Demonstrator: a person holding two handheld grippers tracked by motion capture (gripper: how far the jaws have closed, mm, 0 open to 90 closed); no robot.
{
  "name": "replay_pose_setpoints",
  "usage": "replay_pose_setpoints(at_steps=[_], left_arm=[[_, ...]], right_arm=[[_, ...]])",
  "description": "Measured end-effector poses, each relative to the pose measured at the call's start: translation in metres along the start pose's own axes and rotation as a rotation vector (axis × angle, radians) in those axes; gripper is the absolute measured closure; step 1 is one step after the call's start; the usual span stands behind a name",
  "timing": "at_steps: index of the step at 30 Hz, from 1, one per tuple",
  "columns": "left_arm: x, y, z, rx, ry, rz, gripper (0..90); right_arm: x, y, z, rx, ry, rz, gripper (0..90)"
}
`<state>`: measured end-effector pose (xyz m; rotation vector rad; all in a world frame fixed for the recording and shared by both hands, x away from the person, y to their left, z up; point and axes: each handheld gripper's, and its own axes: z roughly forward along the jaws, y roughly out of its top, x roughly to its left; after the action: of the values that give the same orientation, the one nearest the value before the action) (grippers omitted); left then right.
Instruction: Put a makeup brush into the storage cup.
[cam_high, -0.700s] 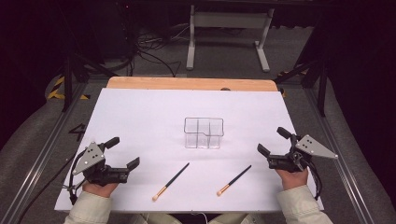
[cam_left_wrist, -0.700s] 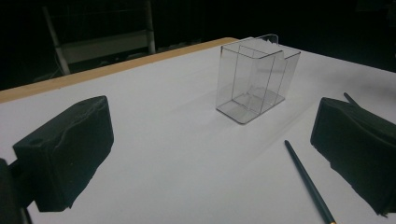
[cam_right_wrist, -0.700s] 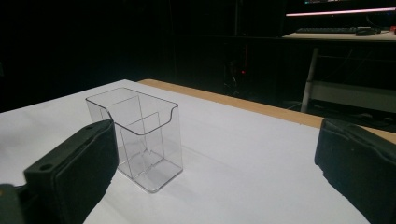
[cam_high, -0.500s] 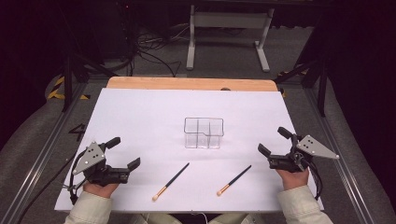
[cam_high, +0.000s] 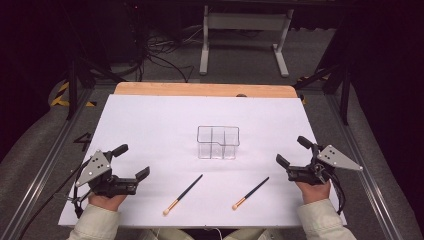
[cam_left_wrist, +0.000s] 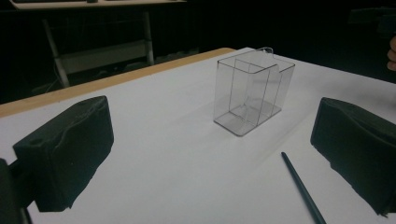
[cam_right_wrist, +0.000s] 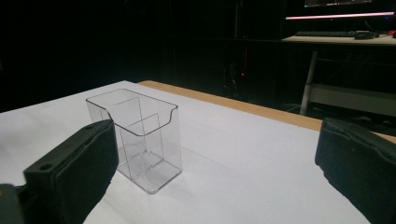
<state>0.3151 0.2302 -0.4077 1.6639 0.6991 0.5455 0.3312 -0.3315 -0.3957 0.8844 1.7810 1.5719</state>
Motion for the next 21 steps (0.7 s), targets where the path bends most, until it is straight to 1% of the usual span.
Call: replay_pose_setpoints(at_steps=[4,5,8,12,15,16,21], left_arm=[[0.001,0.0001,-0.0001,-0.011,0.003,0.004,0.2],[0.0014,-0.0003,0.0005,-0.003,0.001,0.004,0.2],[0.001,-0.001,0.0017,-0.003,0.0,0.004,0.2],[0.0008,-0.0011,0.0032,-0.001,-0.006,-0.001,0.2],[0.0018,0.0009,0.0042,0.011,-0.013,0.0,0.2],[0.0021,0.0021,0.0046,0.007,-0.015,-0.003,0.2],[0.0008,0.0072,0.0072,-0.01,-0.031,-0.014,0.2]], right_arm=[[0.0005,0.0004,-0.0004,-0.009,-0.003,-0.002,0.2],[0.0005,0.0001,0.0001,-0.009,-0.002,-0.003,0.2],[0.0,-0.0006,0.0004,-0.002,-0.006,-0.007,0.2],[0.0001,-0.0006,0.0,-0.006,-0.005,-0.01,0.2],[-0.0001,-0.0006,-0.0005,-0.006,-0.005,-0.007,0.2],[0.0,-0.0006,-0.0004,-0.008,-0.003,-0.001,0.2],[-0.0002,-0.0008,-0.0003,-0.004,-0.004,-0.006,0.2]])
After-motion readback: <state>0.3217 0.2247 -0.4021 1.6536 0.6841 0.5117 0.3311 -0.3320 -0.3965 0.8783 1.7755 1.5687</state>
